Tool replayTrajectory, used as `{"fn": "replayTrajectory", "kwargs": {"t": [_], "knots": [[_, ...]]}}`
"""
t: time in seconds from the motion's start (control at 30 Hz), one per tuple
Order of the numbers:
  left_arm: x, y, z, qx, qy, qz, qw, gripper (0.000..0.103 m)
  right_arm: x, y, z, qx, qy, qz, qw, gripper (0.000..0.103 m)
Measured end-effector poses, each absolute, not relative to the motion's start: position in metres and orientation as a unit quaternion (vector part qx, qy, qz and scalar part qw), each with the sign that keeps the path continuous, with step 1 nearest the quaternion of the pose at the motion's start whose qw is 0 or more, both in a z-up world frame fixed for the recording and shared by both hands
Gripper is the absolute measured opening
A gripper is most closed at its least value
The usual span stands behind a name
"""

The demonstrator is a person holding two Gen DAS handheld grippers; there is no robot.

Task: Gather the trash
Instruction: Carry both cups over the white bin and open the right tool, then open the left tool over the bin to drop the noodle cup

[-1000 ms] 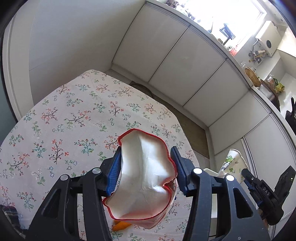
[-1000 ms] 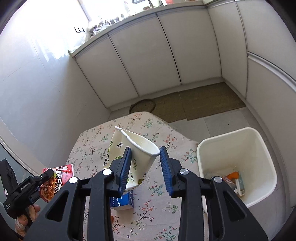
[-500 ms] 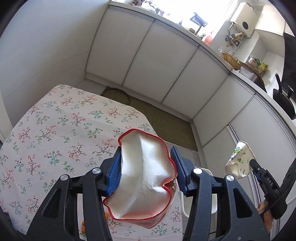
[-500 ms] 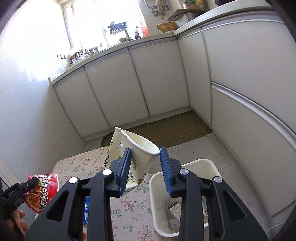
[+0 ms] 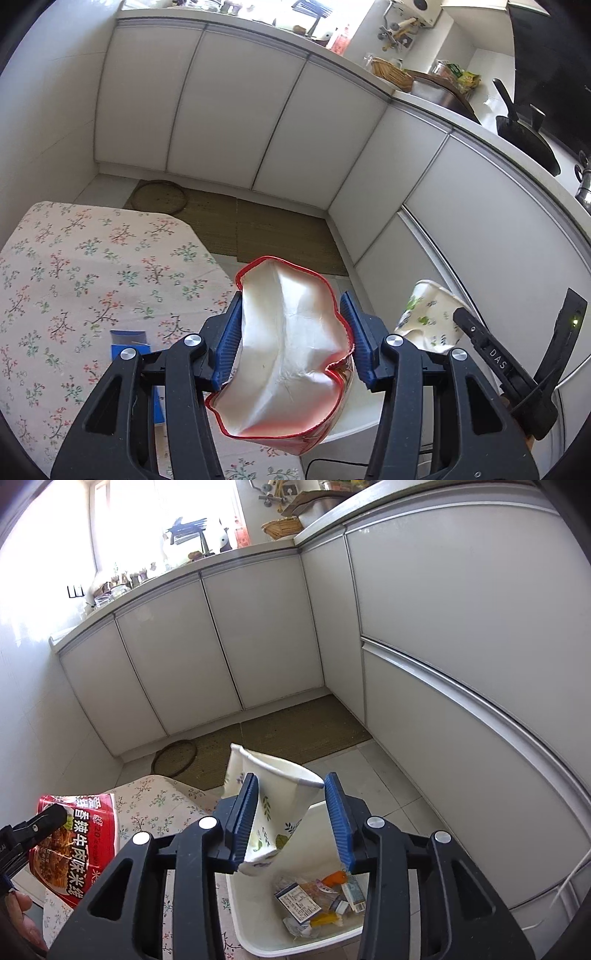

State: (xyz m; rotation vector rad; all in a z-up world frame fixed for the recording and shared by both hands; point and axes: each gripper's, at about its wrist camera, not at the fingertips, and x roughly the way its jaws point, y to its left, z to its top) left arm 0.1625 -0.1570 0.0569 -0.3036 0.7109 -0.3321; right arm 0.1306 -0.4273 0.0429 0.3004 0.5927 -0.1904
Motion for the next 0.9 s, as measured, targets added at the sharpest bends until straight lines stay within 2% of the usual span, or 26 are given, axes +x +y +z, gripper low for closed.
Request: {"fn": "replayTrajectory", "kwargs": {"t": [0.03,0.07,0.2,0.37,0.5,0.6,0.9], "knots": [[0.165,-0.165,0.056,-0.144,0.346,-0.167,0.912,0.049,0.132,-0.430,0.042,0.147,0.295,-0.098,0.939,0.047],[0.167,-0.173,0.056,-0.142,0.347,-0.172,0.911,0.049,0.131,-0.433,0.041,0.150,0.295,-0.104,0.938,0.057],[0.173,-0.199,0.054,-0.132,0.353,-0.192,0.906,0.049,0.123,-0.445,0.040,0.161,0.285,-0.128,0.936,0.067],[0.180,-0.229,0.051,-0.122,0.358,-0.214,0.901,0.049,0.115,-0.467,0.041,0.178,0.276,-0.164,0.930,0.070],[0.187,-0.248,0.050,-0.121,0.363,-0.226,0.896,0.049,0.105,-0.488,0.041,0.196,0.267,-0.197,0.923,0.079],[0.195,-0.264,0.049,-0.119,0.369,-0.233,0.892,0.049,0.096,-0.503,0.042,0.215,0.257,-0.216,0.917,0.082],[0.214,-0.320,0.043,-0.079,0.380,-0.243,0.889,0.051,0.087,-0.530,0.037,0.240,0.260,-0.250,0.901,0.083]]}}
